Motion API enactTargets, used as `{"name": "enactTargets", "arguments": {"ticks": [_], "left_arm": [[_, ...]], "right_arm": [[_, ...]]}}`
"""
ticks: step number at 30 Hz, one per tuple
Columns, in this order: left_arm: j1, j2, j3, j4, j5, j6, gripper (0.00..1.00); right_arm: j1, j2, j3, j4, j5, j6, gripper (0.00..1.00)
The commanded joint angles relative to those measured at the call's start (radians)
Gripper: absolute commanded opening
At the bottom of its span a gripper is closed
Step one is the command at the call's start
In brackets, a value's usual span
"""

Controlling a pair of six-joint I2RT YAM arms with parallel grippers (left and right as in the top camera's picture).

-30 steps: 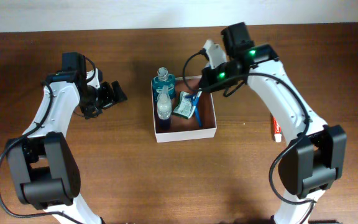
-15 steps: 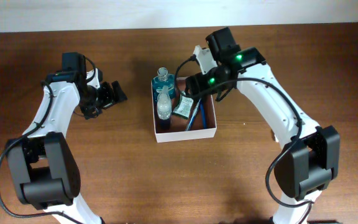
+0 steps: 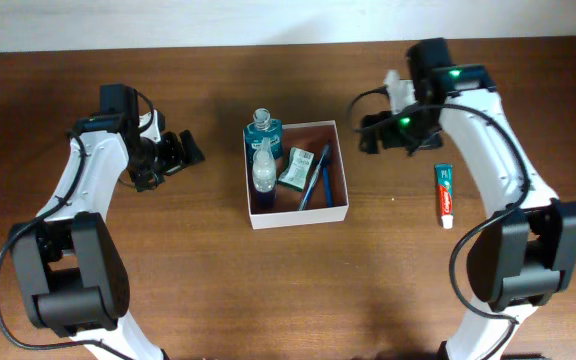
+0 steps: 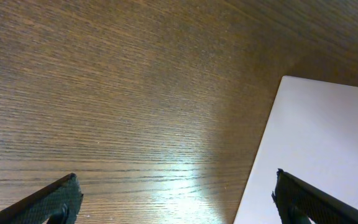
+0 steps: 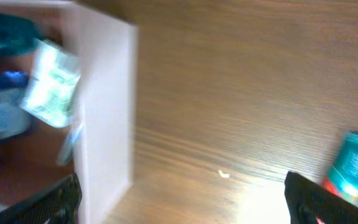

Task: Pack container
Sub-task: 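Move the right gripper back and lower onto the Colgate toothpaste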

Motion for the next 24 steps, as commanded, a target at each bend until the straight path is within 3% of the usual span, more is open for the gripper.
{"name": "enactTargets", "arguments": {"ticks": [1,6,10,17,24], "left_arm": [[0.002,0.009,-0.005,0.001,-0.003,0.011,0.99],[0.002,0.009,-0.005,0.001,-0.003,0.011,0.99],[0.002,0.009,-0.005,0.001,-0.003,0.011,0.99],[0.002,0.009,-0.005,0.001,-0.003,0.012,0.99],[0.002,0.009,-0.005,0.001,-0.003,0.011,0.99]], "right_arm": [[-0.092,0.011,0.015,-0.063,0.204,0.0,0.99],[-0.182,0.011,-0.036,-0.051,0.295,0.032,0.99],[-0.227,0.011,-0.172,0.064,0.295,0.032,0.98],[-0.212,0.011,-0.4,0.259,0.295,0.001,0.99],[-0.215,0.015,-0.438,0.31,0.291,0.002,0.98]]}}
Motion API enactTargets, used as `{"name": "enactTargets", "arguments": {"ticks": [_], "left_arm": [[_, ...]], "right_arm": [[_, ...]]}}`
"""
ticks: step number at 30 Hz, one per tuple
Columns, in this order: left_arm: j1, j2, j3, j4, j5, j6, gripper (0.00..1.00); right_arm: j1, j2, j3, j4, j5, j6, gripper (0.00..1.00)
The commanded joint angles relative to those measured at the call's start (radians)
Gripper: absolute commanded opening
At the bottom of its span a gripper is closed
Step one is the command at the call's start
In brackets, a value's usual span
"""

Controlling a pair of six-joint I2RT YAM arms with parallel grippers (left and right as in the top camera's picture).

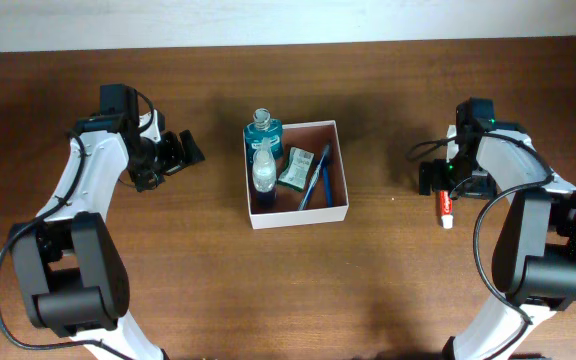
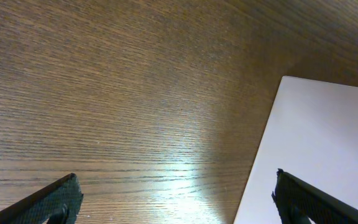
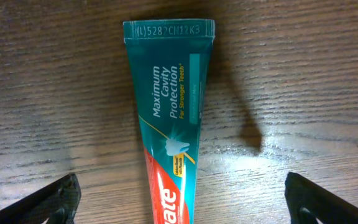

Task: Pack container
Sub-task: 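Move the right gripper back and lower onto the Colgate toothpaste, then grasp the toothpaste tube and carry it into the box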

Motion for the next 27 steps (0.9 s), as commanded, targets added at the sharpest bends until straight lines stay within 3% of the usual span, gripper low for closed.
{"name": "enactTargets", "arguments": {"ticks": [1,7,13,15,19,20,22,27], "left_arm": [[0.002,0.009,-0.005,0.001,-0.003,0.012,0.99],[0.002,0.009,-0.005,0.001,-0.003,0.012,0.99],[0.002,0.009,-0.005,0.001,-0.003,0.011,0.99],[0.002,0.009,-0.005,0.001,-0.003,0.012,0.99],[0.002,0.009,-0.005,0.001,-0.003,0.011,0.99],[0.002,0.009,-0.005,0.001,-0.003,0.011,0.99],[0.002,0.009,-0.005,0.001,-0.003,0.011,0.99],[0.002,0.009,-0.005,0.001,-0.003,0.012,0.99]], "right_arm": [[0.003,0.013,-0.008,-0.005,0.016,-0.008,0.97],[0.003,0.013,-0.016,-0.002,0.016,-0.008,0.93],[0.003,0.013,-0.137,0.137,0.016,-0.008,0.88],[0.003,0.013,-0.15,0.148,0.016,-0.008,0.7],[0.003,0.013,-0.149,0.145,0.016,-0.008,0.21],[0.003,0.013,-0.148,0.142,0.016,-0.008,0.14],[0.004,0.012,-0.126,0.109,0.015,-0.007,0.07],[0.004,0.008,-0.003,-0.021,-0.05,-0.007,0.07]]}}
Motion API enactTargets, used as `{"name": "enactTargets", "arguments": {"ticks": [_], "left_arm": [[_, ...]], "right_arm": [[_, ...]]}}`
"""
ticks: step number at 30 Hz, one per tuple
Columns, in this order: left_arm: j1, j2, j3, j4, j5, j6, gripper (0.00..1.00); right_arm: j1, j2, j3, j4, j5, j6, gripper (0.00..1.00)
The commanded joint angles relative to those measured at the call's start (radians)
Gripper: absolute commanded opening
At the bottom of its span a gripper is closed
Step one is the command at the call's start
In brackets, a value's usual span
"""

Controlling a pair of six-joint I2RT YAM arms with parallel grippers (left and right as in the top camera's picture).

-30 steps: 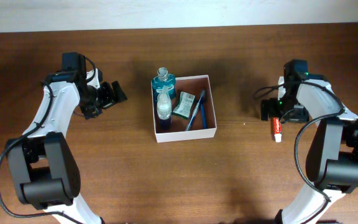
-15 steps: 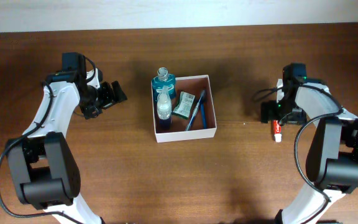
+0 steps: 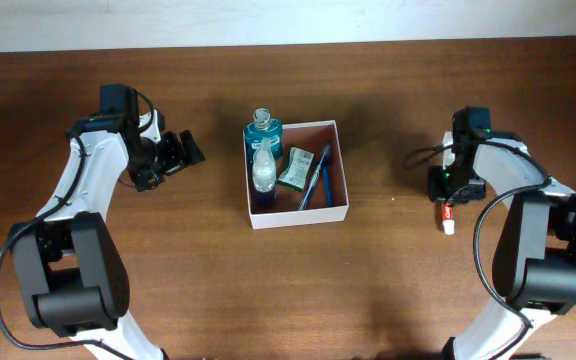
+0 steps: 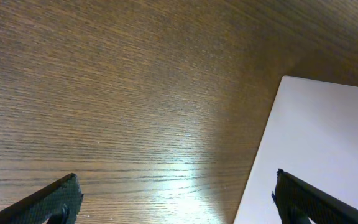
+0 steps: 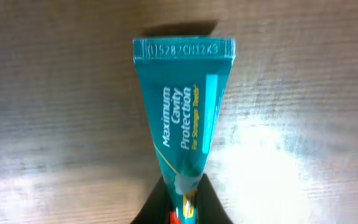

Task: Pack container
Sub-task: 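Grasp the toothpaste tube and carry it into the box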

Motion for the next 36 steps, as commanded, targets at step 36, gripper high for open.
{"name": "enactTargets", "arguments": {"ticks": [36], "left_arm": [[0.002,0.009,-0.005,0.001,-0.003,0.012,0.99]], "right_arm": [[0.535,0.0,0.502,-0.129,-0.382,0.039,0.23]]}}
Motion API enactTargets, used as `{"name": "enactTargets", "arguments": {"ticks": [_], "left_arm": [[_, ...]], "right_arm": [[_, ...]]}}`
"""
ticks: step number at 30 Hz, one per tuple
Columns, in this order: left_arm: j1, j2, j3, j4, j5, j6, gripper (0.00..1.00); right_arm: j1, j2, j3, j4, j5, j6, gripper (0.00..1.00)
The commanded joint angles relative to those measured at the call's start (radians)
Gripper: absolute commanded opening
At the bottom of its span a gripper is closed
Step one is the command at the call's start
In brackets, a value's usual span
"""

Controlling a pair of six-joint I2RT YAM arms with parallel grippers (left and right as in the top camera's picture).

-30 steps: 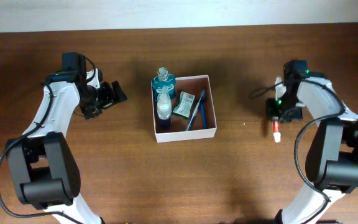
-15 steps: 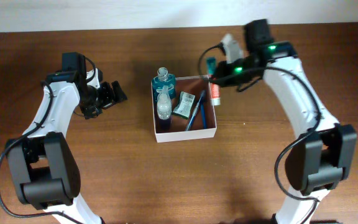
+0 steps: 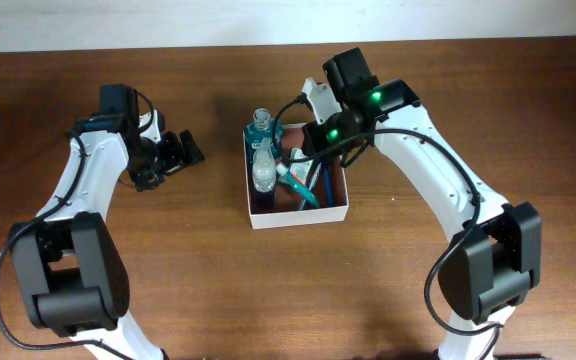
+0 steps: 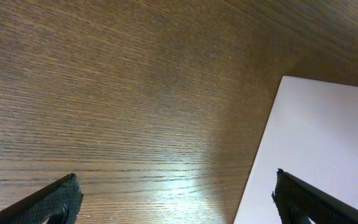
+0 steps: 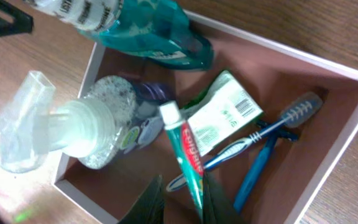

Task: Pack container
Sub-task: 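Grasp the toothpaste tube and carry it into the box, then release the toothpaste in the box and lift the right gripper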

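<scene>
A white box (image 3: 299,217) with a brown inside sits mid-table. My right gripper (image 3: 315,160) is shut on the tail of a green and red toothpaste tube (image 3: 298,188), which hangs slanted over the box. In the right wrist view the tube (image 5: 186,150) points cap-first away from the gripper (image 5: 185,202), above the box's brown floor. My left gripper (image 3: 185,149) stands open over bare wood left of the box. In its own view the gripper (image 4: 176,200) has nothing between its fingers, and the box's white wall (image 4: 316,137) is at the right.
Inside the box are a blue mouthwash bottle (image 5: 148,25), a clear pump bottle (image 5: 73,124), a green and white packet (image 5: 225,109), a toothbrush (image 5: 291,112) and a blue pen-like stick (image 5: 260,165). Bare wooden table (image 3: 488,290) surrounds the box.
My right gripper was shut on the toothpaste tube lying on the table at the far right. It now holds the tube over the box. The left arm has not moved.
My right gripper first stood open just right of the box, with the toothpaste lying on the table farther right. Then it hung open above the tube, then was shut on it, and now holds it over the box. The left gripper stayed open throughout.
</scene>
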Motion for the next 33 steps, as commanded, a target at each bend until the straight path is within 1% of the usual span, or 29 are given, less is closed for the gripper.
{"name": "enactTargets", "arguments": {"ticks": [1,3,5,6,8,9,13,18,19,20,21,22,23,24,25,28,30,33], "left_arm": [[0.002,0.009,-0.005,0.001,-0.003,0.011,0.99],[0.002,0.009,-0.005,0.001,-0.003,0.011,0.99],[0.002,0.009,-0.005,0.001,-0.003,0.011,0.99],[0.002,0.009,-0.005,0.001,-0.003,0.012,0.99],[0.002,0.009,-0.005,0.001,-0.003,0.012,0.99],[0.002,0.009,-0.005,0.001,-0.003,0.011,0.99],[0.002,0.009,-0.005,0.001,-0.003,0.012,0.99],[0.002,0.009,-0.005,0.001,-0.003,0.011,0.99],[0.002,0.009,-0.005,0.001,-0.003,0.011,0.99],[0.002,0.009,-0.005,0.001,-0.003,0.011,0.99],[0.002,0.009,-0.005,0.001,-0.003,0.012,0.99],[0.002,0.009,-0.005,0.001,-0.003,0.011,0.99],[0.002,0.009,-0.005,0.001,-0.003,0.012,0.99],[0.002,0.009,-0.005,0.001,-0.003,0.011,0.99],[0.002,0.009,-0.005,0.001,-0.003,0.012,0.99],[0.002,0.009,-0.005,0.001,-0.003,0.012,0.99],[0.002,0.009,-0.005,0.001,-0.003,0.012,0.99],[0.002,0.009,-0.005,0.001,-0.003,0.012,0.99]], "right_arm": [[0.005,-0.015,0.017,-0.009,0.023,-0.002,0.28],[0.005,-0.015,0.017,-0.01,0.045,-0.008,0.33],[0.004,-0.017,0.017,-0.01,0.064,-0.009,0.36],[0.003,-0.02,0.017,-0.009,0.072,-0.009,0.4],[0.003,-0.033,0.017,-0.002,0.075,-0.009,0.63],[0.003,-0.054,0.017,0.006,0.075,-0.009,0.98],[0.005,-0.192,0.017,0.025,0.147,-0.009,0.98],[0.006,-0.47,0.017,0.024,0.288,-0.009,0.99],[0.007,-0.57,0.014,0.025,0.34,-0.009,0.98],[0.007,-0.606,0.01,0.025,0.36,-0.009,0.99],[0.007,-0.756,-0.018,0.032,0.443,-0.009,0.98],[0.006,-0.783,-0.025,0.035,0.456,-0.009,0.99],[0.006,-0.91,-0.072,0.055,0.519,-0.009,0.99],[0.006,-0.963,-0.096,0.064,0.545,-0.009,0.99],[0.006,-1.097,-0.155,0.079,0.59,-0.023,0.99],[0.006,-1.367,-0.29,0.121,0.643,-0.048,0.99],[0.006,-1.503,-0.376,0.163,0.643,-0.105,0.99],[0.006,-1.603,-0.463,0.154,0.677,-0.11,0.98]]}}
